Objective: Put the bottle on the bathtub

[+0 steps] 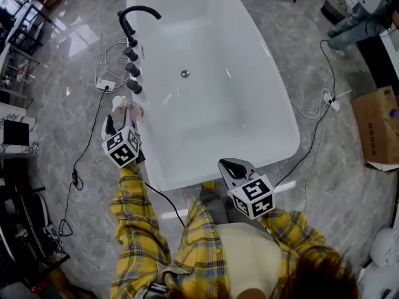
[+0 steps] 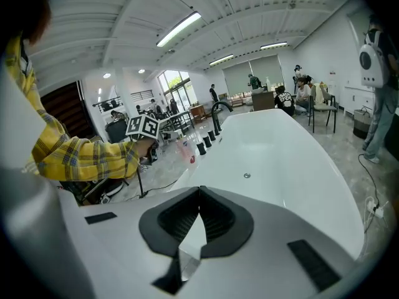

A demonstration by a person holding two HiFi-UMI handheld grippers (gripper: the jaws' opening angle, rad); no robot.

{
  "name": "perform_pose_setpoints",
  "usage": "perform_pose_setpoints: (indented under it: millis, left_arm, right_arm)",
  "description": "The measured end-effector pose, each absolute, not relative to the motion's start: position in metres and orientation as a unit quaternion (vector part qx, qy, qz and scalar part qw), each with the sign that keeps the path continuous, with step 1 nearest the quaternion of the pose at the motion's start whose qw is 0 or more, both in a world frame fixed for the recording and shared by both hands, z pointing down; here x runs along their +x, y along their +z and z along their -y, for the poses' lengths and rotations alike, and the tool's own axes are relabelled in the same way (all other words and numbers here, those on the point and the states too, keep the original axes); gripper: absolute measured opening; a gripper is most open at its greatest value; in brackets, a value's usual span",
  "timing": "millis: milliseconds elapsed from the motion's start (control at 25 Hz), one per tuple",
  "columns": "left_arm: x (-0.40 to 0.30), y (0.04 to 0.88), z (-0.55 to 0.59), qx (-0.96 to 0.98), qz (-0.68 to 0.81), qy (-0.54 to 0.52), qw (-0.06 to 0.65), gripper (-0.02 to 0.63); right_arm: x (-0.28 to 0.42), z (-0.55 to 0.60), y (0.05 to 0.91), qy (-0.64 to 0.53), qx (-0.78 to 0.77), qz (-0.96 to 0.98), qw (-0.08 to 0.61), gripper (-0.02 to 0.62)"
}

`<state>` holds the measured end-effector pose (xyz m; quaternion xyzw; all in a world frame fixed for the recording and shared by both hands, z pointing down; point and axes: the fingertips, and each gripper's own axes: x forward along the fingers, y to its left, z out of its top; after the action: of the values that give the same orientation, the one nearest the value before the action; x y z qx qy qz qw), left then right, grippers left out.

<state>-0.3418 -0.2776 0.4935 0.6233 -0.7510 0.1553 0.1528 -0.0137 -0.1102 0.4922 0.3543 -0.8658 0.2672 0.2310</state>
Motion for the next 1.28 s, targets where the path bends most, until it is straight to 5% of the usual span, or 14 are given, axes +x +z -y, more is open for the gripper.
perform_pose_setpoints:
  millis: [1280]
  left_arm:
    - [-0.171, 0.424, 0.125, 0.732, 0.649, 0.082, 0.192, 0.247]
  right_arm:
    - [-0.003, 0.083, 0.46, 0.238, 0.322, 0.896, 0.193, 0.014]
